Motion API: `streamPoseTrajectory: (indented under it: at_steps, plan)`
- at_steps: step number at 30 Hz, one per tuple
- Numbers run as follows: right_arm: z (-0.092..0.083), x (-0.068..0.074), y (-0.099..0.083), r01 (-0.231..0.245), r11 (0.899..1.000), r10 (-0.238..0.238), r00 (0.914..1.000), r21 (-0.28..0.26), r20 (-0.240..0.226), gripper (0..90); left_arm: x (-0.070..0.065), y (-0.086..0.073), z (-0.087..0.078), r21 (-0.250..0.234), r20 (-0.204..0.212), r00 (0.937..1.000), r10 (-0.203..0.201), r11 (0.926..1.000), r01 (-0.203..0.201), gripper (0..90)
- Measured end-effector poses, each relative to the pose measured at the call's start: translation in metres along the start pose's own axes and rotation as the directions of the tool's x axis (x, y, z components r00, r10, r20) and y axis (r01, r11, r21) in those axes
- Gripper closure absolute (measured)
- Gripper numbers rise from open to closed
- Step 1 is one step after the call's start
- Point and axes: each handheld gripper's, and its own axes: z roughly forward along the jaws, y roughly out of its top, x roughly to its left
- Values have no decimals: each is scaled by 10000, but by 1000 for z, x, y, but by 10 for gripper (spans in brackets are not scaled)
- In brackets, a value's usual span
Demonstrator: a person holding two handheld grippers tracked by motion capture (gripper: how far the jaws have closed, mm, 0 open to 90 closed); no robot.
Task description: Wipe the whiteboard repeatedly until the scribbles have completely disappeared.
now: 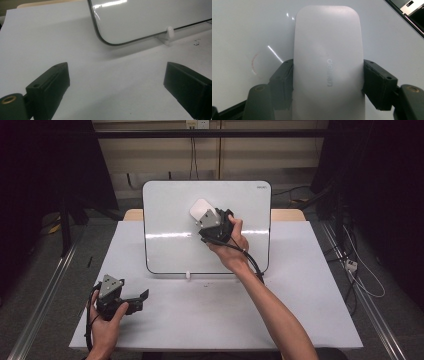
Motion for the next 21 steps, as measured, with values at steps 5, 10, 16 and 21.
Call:
streamPoseTrajectory:
  at_steps: [5, 10, 16, 21]
  plan:
    - [0, 10, 1, 285, 9995, -283, 9995, 142, -132, 319, -2, 0, 2, -1, 64, 10000, 7, 10000, -7, 65]
    - [-1, 27, 0, 500, 9985, -494, 9984, 216, -284, 319, -1, 0, 1, 28, 46, 10000, 14, 10000, -14, 65]
    - [-3, 44, -2, 906, 9950, -883, 9946, 421, -544, 319, -2, 0, 1, -63, 52, 10000, -3, 10000, 3, 65]
    - [-5, 63, -6, 1114, 9933, -1084, 9902, 300, -879, 319, -3, 0, 2, -51, 40, 10000, 34, 10000, -34, 65]
